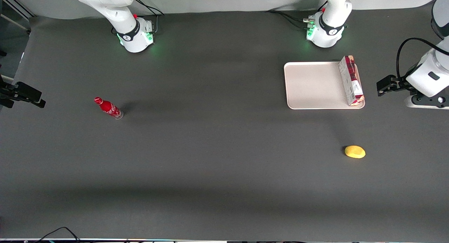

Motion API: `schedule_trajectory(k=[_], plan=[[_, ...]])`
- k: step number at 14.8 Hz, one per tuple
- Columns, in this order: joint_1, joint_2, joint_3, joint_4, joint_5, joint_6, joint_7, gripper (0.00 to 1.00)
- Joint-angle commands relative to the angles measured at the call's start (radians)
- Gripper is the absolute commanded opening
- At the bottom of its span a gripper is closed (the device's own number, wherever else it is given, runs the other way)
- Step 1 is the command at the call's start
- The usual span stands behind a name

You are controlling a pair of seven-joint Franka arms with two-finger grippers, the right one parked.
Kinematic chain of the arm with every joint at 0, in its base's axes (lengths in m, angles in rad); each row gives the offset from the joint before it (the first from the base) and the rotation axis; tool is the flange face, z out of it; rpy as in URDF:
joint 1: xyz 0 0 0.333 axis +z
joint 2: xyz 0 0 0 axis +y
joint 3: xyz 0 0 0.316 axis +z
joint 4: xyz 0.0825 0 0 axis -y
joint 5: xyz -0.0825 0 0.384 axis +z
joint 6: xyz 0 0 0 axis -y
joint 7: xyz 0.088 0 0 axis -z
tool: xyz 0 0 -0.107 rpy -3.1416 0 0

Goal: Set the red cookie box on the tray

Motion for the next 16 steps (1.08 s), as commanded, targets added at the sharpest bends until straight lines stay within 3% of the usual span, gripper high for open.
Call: schedule_trajectory(k=[1, 7, 16], plan=[[-0.018, 0.019, 0.018, 0.033, -0.013, -0.031, -0.017, 1.0], [-0.015, 0.008, 0.018, 0.142, -0.036, -0.135, -0.052, 1.0], [-0.023, 0.027, 0.018, 0.156, -0.072, -0.128, -0.072, 1.0]])
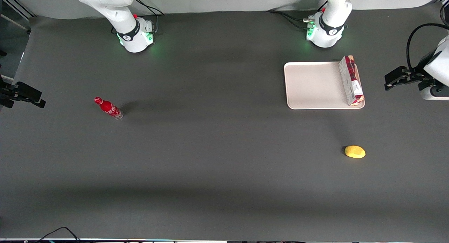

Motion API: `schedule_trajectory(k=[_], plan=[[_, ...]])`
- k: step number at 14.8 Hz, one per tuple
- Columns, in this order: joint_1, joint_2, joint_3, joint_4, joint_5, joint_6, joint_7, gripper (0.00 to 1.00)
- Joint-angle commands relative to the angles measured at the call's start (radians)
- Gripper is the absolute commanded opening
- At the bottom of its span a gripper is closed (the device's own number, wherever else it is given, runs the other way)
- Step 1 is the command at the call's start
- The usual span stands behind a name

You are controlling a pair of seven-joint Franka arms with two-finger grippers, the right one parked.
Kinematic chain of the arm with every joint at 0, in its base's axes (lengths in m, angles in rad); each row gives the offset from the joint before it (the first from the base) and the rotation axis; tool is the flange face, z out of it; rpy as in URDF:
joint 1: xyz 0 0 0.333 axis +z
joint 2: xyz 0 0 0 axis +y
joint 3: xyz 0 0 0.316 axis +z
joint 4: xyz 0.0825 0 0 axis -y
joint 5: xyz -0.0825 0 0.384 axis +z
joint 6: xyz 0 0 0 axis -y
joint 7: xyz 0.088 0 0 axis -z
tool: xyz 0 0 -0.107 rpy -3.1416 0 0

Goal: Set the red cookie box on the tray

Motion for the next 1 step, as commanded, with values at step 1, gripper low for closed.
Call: schedule_trajectory(k=[1], plan=[[-0.02, 0.019, 0.012, 0.028, -0.026, -0.019, -0.025, 1.0]])
